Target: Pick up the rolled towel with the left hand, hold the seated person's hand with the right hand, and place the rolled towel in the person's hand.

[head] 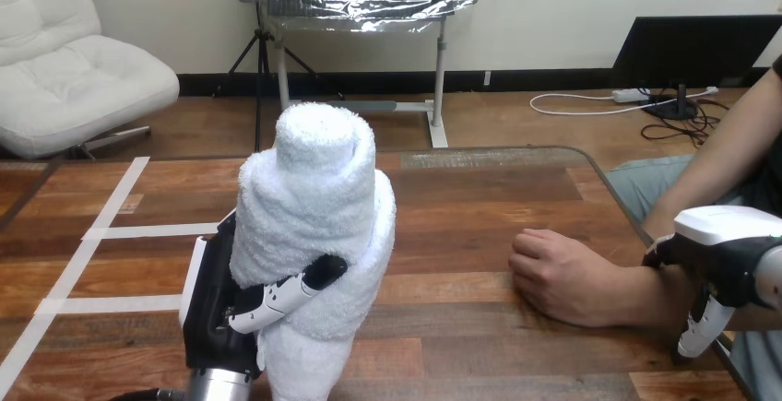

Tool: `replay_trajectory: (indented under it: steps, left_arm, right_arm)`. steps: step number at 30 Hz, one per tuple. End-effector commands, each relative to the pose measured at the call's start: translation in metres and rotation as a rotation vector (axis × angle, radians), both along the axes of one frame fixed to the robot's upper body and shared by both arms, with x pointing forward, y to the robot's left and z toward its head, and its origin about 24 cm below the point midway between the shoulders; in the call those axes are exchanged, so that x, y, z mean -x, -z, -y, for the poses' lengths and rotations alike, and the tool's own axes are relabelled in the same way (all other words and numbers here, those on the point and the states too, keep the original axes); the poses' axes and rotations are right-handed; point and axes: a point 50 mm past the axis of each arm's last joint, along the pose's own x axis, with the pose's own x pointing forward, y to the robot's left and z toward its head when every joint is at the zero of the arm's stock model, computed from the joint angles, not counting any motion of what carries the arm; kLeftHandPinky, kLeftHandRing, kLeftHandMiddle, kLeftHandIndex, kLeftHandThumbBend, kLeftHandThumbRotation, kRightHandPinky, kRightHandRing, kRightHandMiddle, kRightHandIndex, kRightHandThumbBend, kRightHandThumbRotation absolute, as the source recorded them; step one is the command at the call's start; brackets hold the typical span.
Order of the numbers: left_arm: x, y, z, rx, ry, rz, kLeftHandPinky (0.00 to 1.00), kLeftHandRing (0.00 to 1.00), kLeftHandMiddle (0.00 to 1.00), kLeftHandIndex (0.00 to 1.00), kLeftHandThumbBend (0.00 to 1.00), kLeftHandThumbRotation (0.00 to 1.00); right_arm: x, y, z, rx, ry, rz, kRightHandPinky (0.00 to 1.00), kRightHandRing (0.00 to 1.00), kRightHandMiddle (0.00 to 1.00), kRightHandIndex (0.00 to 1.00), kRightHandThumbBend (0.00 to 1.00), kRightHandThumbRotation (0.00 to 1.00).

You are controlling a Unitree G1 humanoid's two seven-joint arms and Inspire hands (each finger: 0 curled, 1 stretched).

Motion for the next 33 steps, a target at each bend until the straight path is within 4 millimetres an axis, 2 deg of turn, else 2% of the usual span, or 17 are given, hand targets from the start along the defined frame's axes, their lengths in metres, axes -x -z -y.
replay_trajectory:
  steps: [1, 20, 33]
  left_arm:
    - [-0.016, -0.023, 0.006, -0.014, 0.009, 0.108, 0.43, 0.45, 0.49, 0.52, 0.96, 0.15]
    - [-0.024, -0.023, 0.009, -0.101, -0.001, 0.088, 0.42, 0.44, 0.48, 0.52, 0.97, 0.21]
    - [-0.027, -0.023, 0.01, -0.124, -0.003, 0.087, 0.41, 0.44, 0.48, 0.53, 0.96, 0.23]
  right_arm:
    - [-0.016, -0.023, 0.0, 0.052, -0.023, 0.091, 0.88, 0.9, 0.89, 0.85, 0.79, 0.0]
    - [-0.018, -0.012, -0.001, 0.074, -0.051, 0.074, 0.82, 0.81, 0.82, 0.82, 0.76, 0.0]
    - [-0.021, -0.003, 0.0, 0.107, -0.049, 0.042, 0.79, 0.79, 0.81, 0.81, 0.74, 0.03]
